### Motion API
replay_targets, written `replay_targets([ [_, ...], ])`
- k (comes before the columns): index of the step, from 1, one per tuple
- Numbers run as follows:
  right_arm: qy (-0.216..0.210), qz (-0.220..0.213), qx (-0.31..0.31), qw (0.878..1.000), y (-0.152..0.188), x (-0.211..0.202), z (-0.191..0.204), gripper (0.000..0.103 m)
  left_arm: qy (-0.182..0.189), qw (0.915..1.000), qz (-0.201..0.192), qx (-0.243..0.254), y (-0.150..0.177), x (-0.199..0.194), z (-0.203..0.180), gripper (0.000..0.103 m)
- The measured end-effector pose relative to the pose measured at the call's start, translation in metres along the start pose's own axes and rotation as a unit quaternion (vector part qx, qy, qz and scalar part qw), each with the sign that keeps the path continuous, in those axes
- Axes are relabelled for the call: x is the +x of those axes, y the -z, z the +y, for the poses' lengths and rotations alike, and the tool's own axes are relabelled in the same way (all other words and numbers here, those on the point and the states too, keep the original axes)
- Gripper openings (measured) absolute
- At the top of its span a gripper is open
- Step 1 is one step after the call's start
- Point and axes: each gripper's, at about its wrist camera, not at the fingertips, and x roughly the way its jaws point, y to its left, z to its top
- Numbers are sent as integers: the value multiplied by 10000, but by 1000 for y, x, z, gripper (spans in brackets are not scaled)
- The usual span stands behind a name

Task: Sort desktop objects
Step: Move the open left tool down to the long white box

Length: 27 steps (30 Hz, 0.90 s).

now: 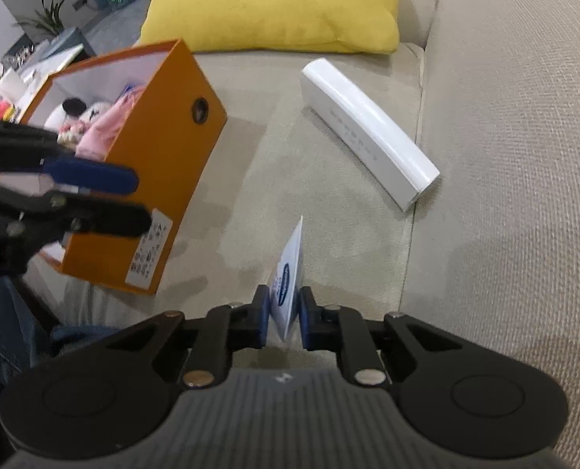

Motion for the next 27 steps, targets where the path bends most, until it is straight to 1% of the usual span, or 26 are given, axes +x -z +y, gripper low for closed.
replay_targets([
  [4,38,85,-179,9998,2,0,3,16,146,9999,62,-13,-9,14,-8,39],
  [10,40,129,-295,9995,0,1,4,17,164,9997,158,12,-21,39,-19,39],
  [12,53,161,-396,9991,0,2,6,17,151,9998,130,15,-24,42,-20,39],
  [14,64,191,-470,9987,-1,2,7,17,213,9997,151,22,-27,46,-21,39],
  [21,67,179,-540,9984,-6,5,7,17,434,9980,423,165,-24,63,-29,39],
  [25,124,155,-639,9978,-9,5,8,20,531,9971,524,132,-22,70,-29,35],
  [27,186,153,-727,9971,-9,6,9,21,561,9968,558,109,-22,71,-28,34],
])
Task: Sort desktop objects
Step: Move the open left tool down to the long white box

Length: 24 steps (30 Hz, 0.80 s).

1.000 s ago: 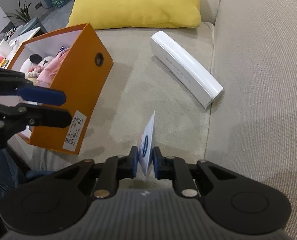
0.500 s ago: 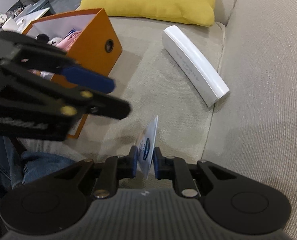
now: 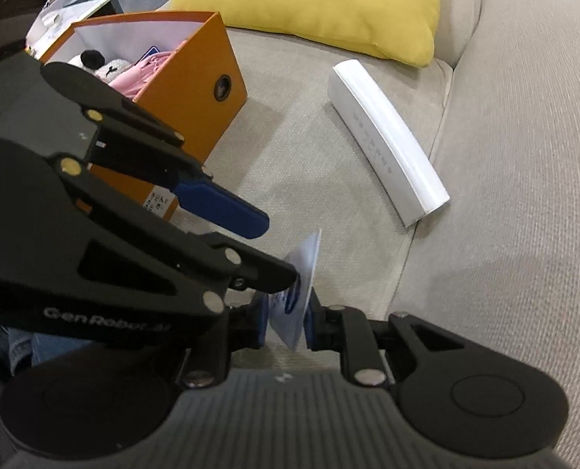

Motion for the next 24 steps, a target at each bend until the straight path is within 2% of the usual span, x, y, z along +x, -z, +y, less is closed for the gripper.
replay_targets([
  [4,18,-27,-27,10000,-1,1,-1,28,22,10000,13,-16,0,1,2,34],
  [9,-26,-101,64,9999,-1,-2,-4,31,81,9998,-170,-33,-3,-13,3,34],
  [16,-152,-180,357,9991,-6,-5,-13,38,-63,9990,-405,-160,-10,-29,17,34],
  [19,-163,-138,482,9986,-8,-3,-17,38,-105,9989,-422,-187,-11,-32,21,35],
  [20,-193,-96,538,9983,-8,-1,-18,36,-108,9989,-424,-186,-11,-33,22,35],
  [22,-249,-30,658,9975,-7,2,-20,16,-116,9990,-408,-171,-11,-34,23,35],
  [24,-320,32,738,9968,-5,5,-20,16,-142,9991,-383,-117,-13,-32,24,35],
])
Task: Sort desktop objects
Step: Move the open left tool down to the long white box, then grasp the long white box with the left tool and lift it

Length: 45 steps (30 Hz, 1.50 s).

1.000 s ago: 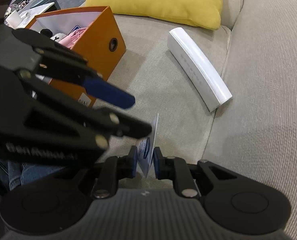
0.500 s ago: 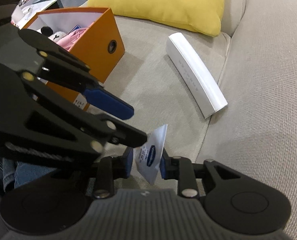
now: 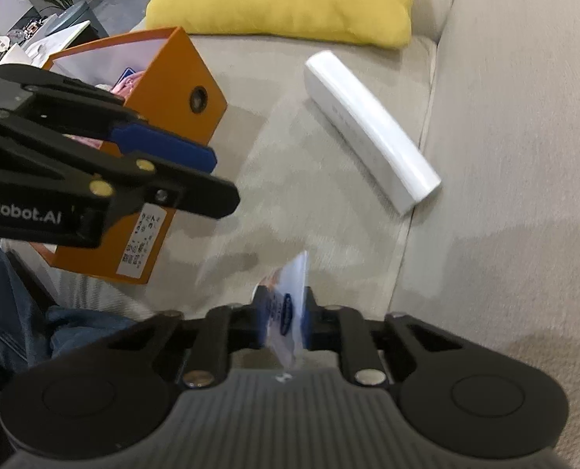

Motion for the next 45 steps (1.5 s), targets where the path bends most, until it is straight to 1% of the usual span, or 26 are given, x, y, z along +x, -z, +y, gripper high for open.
replay_targets([
  [5,-11,-80,-18,10000,2,-4,4,14,-252,9987,-18,446,-5,3,-6,35],
  [9,176,-160,-147,9996,3,-19,3,14,-417,9947,-35,934,-14,5,-11,35],
  [12,371,-162,-88,9991,2,-28,-9,14,-637,9872,-55,1459,-21,11,-19,35],
  [15,555,-217,95,9982,3,-30,-27,14,-812,9729,-36,2166,-26,17,-30,35],
  [18,526,-287,336,9976,5,-28,-41,14,-911,9552,85,2816,-30,28,-38,35],
  [20,476,-314,224,9981,6,-32,-35,14,-985,9422,168,3198,-32,38,-41,36],
  [22,521,-337,196,9979,5,-31,-34,14,-1054,9283,236,3558,-34,50,-44,37],
  [24,505,-363,358,9974,5,-31,-41,14,-1106,9109,301,3963,-35,62,-48,43],
  [25,468,-374,447,9972,5,-31,-44,14,-1163,8995,344,4198,-36,69,-50,54],
  [26,408,-400,503,9971,5,-32,-45,14,-1220,8876,369,4426,-37,75,-51,56],
  [29,350,-421,575,9968,3,-32,-45,14,-1378,8520,510,5025,-42,93,-52,56],
  [31,361,-393,586,9968,-1,-27,-46,14,-1437,8324,667,5310,-47,104,-50,57],
  [33,319,-399,578,9970,-2,-25,-46,14,-1501,8143,803,5549,-52,114,-47,60],
  [34,300,-400,587,9970,-2,-25,-46,14,-1520,8034,872,5690,-55,119,-46,63],
  [37,328,-401,550,9971,-1,-24,-45,14,-1506,7725,1017,6084,-53,132,-43,65],
  [38,325,-400,538,9972,0,-25,-44,14,-1497,7653,1051,6172,-53,135,-43,65],
  [39,318,-397,537,9973,0,-24,-44,14,-1471,7599,1092,6237,-53,139,-43,65],
  [40,313,-397,533,9973,0,-24,-43,14,-1453,7563,1147,6275,-53,143,-42,65],
  [42,294,-382,525,9975,-1,-22,-44,14,-1464,7512,1204,6323,-53,150,-41,69],
  [43,288,-380,527,9975,-1,-21,-44,14,-1457,7496,1214,6341,-52,152,-42,69],
  [45,308,-368,502,9976,0,-20,-43,14,-1442,7505,1207,6336,-50,153,-40,69],
])
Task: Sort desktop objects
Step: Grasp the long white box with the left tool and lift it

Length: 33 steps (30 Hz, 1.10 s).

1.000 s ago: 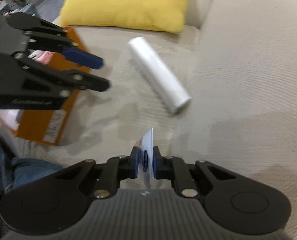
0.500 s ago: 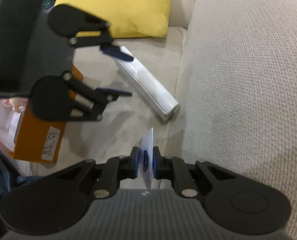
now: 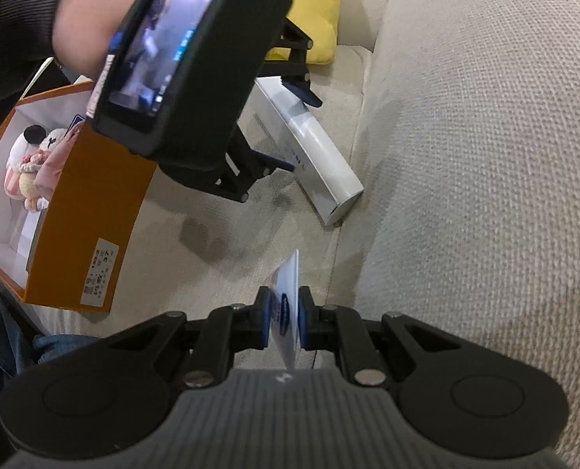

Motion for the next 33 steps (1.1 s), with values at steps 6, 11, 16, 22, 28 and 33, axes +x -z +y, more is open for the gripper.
replay_targets([
  [6,8,-3,-7,10000,-1,1,-2,14,-130,9999,-29,74,8,-8,-16,56],
  [11,30,0,-12,10000,-4,2,-4,14,-7,10000,28,94,13,-21,-29,43],
  [16,30,-7,-10,10000,-5,2,-6,14,24,9999,41,146,14,-18,-33,43],
  [22,34,-12,-22,10000,-6,5,-5,14,-68,9998,93,141,19,-10,-42,43],
  [28,45,-21,-42,10000,-5,2,-3,14,-317,9994,118,18,26,-24,-53,35],
  [33,67,-30,-65,10000,-5,3,-1,14,-476,9983,6,-329,45,-48,-52,35],
])
